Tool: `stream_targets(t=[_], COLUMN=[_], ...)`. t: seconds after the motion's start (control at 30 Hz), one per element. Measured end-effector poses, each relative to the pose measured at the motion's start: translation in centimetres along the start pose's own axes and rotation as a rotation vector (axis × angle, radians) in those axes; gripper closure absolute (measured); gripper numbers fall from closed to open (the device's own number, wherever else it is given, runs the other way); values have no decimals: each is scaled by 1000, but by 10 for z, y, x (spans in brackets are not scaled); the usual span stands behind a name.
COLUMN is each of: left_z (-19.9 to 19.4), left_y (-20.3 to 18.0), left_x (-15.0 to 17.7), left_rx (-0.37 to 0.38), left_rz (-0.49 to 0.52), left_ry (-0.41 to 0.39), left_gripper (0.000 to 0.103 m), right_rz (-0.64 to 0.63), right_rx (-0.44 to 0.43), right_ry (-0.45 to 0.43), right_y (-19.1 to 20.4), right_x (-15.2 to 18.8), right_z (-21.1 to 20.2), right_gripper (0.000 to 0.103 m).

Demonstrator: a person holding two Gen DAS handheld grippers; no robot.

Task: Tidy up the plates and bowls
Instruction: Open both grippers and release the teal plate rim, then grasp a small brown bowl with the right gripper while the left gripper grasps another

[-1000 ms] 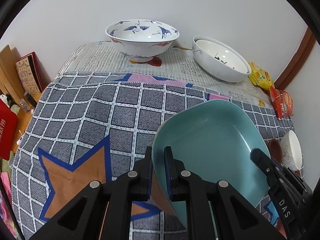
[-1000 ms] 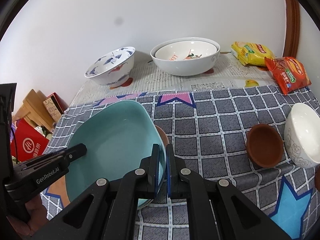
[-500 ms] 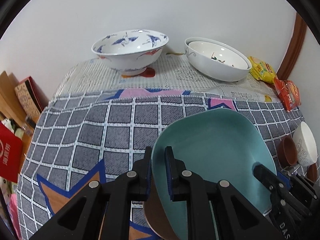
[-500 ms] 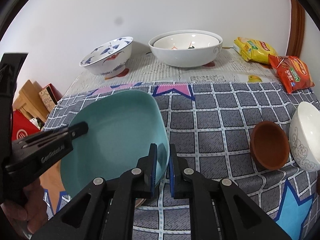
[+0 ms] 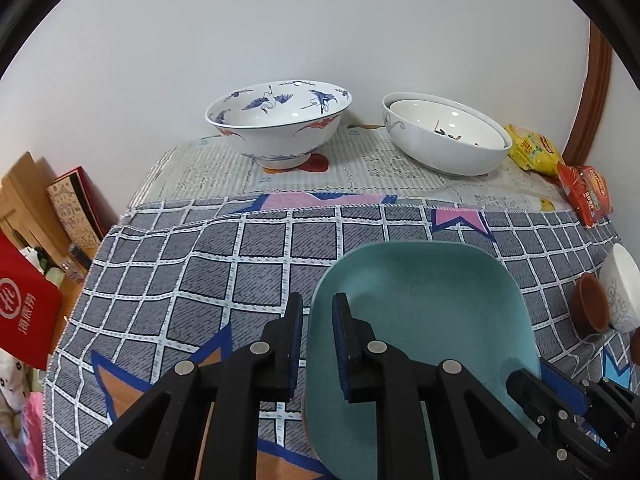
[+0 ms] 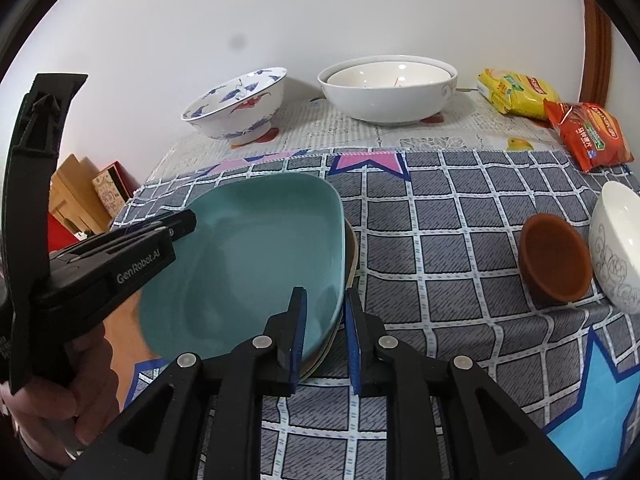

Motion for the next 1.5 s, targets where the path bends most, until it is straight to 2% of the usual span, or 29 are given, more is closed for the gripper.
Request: stream_targets(t=[0.23,0.33,0.43,0.53,0.77,0.93,1.03,1.13,1.2,1.27,1.5], left_z=[-16,-30,-49,-70,-107,-120,-126,-124,-121,-118,-90], left_y=[3,-4,-18,-38,-103,-149,-173,-195,-210,-216,-236], left_x=[-2,-6,-13,-22,-38,-39,-37,-34,-29,-26,-11], left_rx=[-10,-2,16,27,63,78,88,99,133,123,128], left_rz=[-9,3,21,44,72,94,105,120,128,132,170], left_ry=[-8,-24,-54,-103,-189,-206,-215,-192,-161,-150,-38], left_gripper=[87,87,76,75,75,75,75,75,75,75,75], right_rz=[-6,-13,-41,-50,-22,55,113,160,179,186,199], right_rx=[-21,-31,-6,24,149,214,290,323,346,380,382], right_ry=[21,-8,-41,-85,-150,-147,-148,-122,-115,-128,-140], right_y=[4,2,-6,-22,-98,-165,-208,-245,-263,-281,-313], right_x=[8,5,-1,-6,-11,-3,3,12,17,21,31], right_z=[-8,-23,-42,-65,-116,-146,-162,-176,-184,-194,-200], right_gripper=[83,81,73,69,64,63,63,63,61,59,59])
Point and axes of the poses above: each gripper's, at about its wrist camera, not at the fingertips, and z roughly the way its jaws point, y to its left, x to its underside, the point moved 9 cm from there along z, roughly the way its jaws point, and after that the axes turned 4 degrees about z, right-handed, at the moved point
